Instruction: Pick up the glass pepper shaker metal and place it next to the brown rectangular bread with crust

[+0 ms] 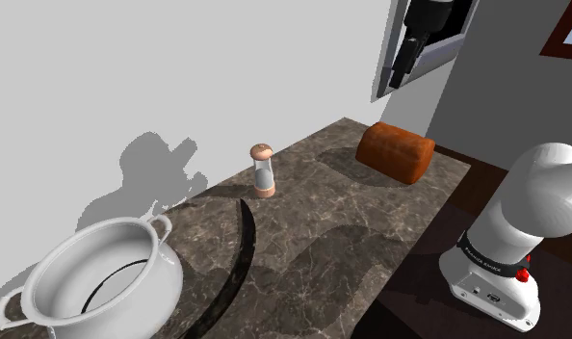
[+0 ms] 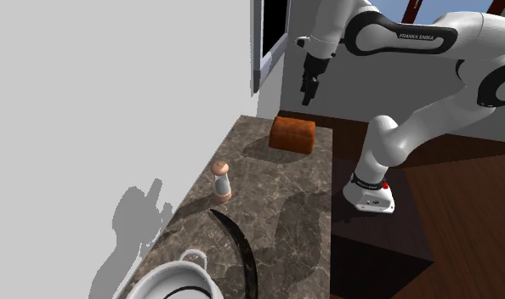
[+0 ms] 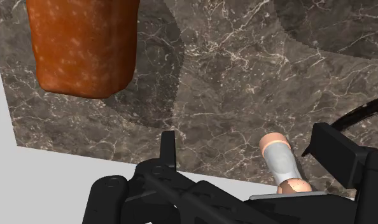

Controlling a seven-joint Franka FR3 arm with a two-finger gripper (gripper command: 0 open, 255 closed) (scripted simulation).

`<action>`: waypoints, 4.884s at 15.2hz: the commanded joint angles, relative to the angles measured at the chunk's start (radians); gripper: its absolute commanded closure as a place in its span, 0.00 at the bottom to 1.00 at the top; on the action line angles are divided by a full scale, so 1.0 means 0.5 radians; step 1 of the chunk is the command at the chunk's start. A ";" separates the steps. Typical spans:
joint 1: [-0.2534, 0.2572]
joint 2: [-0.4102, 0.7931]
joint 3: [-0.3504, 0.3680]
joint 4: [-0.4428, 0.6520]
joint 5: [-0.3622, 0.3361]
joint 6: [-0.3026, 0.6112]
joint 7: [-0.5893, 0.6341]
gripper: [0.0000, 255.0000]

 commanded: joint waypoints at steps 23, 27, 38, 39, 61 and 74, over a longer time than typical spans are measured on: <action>-0.073 1.439 0.839 0.490 -0.406 0.752 1.095 0.00; -0.034 1.802 0.913 0.736 -0.656 0.741 1.343 0.00; 0.062 2.232 0.874 0.935 -0.957 0.827 1.584 0.00; 0.061 2.239 0.871 0.930 -0.963 0.839 1.588 0.00; 0.052 2.181 0.887 0.990 -0.908 0.739 1.528 1.00; 0.046 2.076 0.916 1.205 -0.803 0.458 1.392 1.00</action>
